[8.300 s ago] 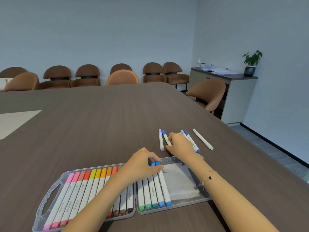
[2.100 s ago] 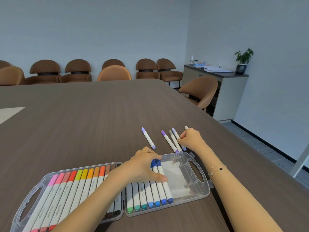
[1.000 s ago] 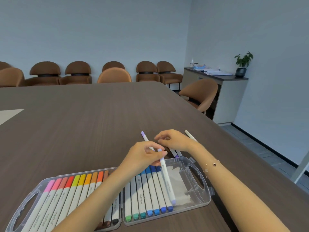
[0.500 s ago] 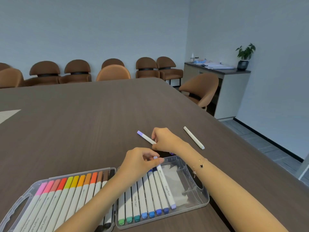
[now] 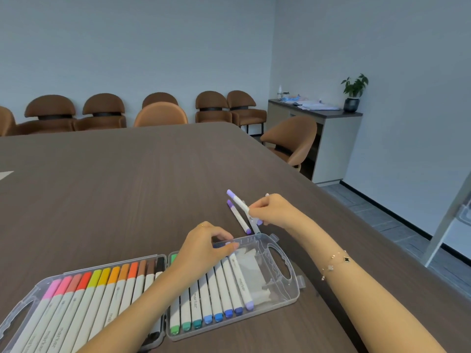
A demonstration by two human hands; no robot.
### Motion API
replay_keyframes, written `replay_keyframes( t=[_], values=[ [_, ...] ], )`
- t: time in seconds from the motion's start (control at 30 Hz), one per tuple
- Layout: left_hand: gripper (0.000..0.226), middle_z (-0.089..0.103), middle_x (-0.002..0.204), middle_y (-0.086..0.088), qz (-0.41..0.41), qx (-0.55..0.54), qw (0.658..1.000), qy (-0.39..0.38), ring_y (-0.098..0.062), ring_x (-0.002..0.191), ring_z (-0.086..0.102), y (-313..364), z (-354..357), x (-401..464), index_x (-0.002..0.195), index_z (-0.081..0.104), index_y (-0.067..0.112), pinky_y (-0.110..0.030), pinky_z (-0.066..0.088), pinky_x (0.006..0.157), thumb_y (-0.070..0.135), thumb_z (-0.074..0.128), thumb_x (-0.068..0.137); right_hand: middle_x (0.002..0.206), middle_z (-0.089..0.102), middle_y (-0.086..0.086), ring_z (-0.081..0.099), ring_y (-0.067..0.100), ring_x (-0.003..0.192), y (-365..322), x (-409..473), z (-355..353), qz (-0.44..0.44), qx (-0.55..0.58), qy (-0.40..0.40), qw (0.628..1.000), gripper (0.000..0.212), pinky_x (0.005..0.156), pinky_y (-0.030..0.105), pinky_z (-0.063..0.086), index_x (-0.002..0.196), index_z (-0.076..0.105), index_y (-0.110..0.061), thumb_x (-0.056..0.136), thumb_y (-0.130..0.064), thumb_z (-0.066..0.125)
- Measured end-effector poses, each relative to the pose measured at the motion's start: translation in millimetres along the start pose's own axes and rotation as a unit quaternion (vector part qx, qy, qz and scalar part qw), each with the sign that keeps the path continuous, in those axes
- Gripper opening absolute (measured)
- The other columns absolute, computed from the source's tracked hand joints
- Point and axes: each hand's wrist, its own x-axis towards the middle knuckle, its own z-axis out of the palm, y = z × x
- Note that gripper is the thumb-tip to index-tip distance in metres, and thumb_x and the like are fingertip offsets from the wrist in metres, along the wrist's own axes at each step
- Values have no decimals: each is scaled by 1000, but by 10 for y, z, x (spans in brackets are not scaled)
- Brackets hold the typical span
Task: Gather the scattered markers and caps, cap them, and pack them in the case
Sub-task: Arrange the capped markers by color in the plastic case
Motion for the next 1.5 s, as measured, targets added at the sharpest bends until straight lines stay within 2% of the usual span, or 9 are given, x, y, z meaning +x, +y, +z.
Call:
replay_keyframes(
  t=[0.13,0.33,0.57,0.73,0.83,0.93,1.1,1.23,1.5],
  values=[
    [25,56,97,20,21,18,999,-34,-5,91,50,61,-48,-57,107,66,34,-16,42,72,46,62,85,90,66,8,57,11,74,198,-249,-87,38,86,26,995,16,61,16,47,87,71,-5,85,-12,57],
    [117,41,123,16,-2,118,980,-162,-5,113,30,77,-130,-131,138,39,37,-25,33,88,97,37,38,94,63,15,56,14,74,268,-379,-117,66,154,16,986,17,70,21,51,75,67,1,84,-8,56],
    [131,42,123,19,-5,131,981,-143,-5,113,32,65,-99,-93,137,41,39,-29,39,94,103,27,23,88,63,7,60,17,77,261,-391,-246,68,197,-11,978,11,65,19,53,82,69,-7,86,-10,60],
    [120,40,121,21,-7,127,980,-154,-5,115,32,57,-111,-103,135,39,43,-30,37,96,100,32,30,88,64,9,61,15,73,290,-402,-341,79,238,-68,966,14,63,20,52,96,68,-3,87,-10,60],
    [70,51,114,17,11,90,987,-134,-4,108,44,48,-121,-59,126,52,37,-25,44,91,73,58,66,89,66,9,60,12,75,313,-424,-378,78,251,-150,953,24,67,20,52,110,66,-2,88,-10,60],
    [22,66,100,15,-38,-134,990,8,-5,91,62,139,-158,56,110,63,34,-18,51,75,38,59,89,98,67,10,60,12,82,316,-442,-373,58,239,-226,943,27,71,20,51,114,67,-4,89,-12,60],
    [27,71,103,0,-119,-370,920,41,-11,90,70,380,-153,214,113,66,20,-15,56,67,28,66,87,97,66,7,59,11,83,268,-465,-332,32,226,-280,932,30,77,22,48,118,64,-1,91,-14,59],
    [24,70,103,-4,-141,-386,910,60,-15,89,70,399,-98,201,108,67,20,-17,57,66,22,70,84,98,67,7,63,14,87,261,-469,-306,15,218,-299,929,25,90,28,50,113,65,-3,91,-13,59],
    [28,71,101,-2,-142,-350,925,-39,-10,83,72,273,-193,84,107,68,22,-16,55,65,15,73,80,96,69,9,64,13,83,323,-421,-372,-35,251,-289,923,22,75,18,54,110,67,-5,92,-13,58]
  ],
)
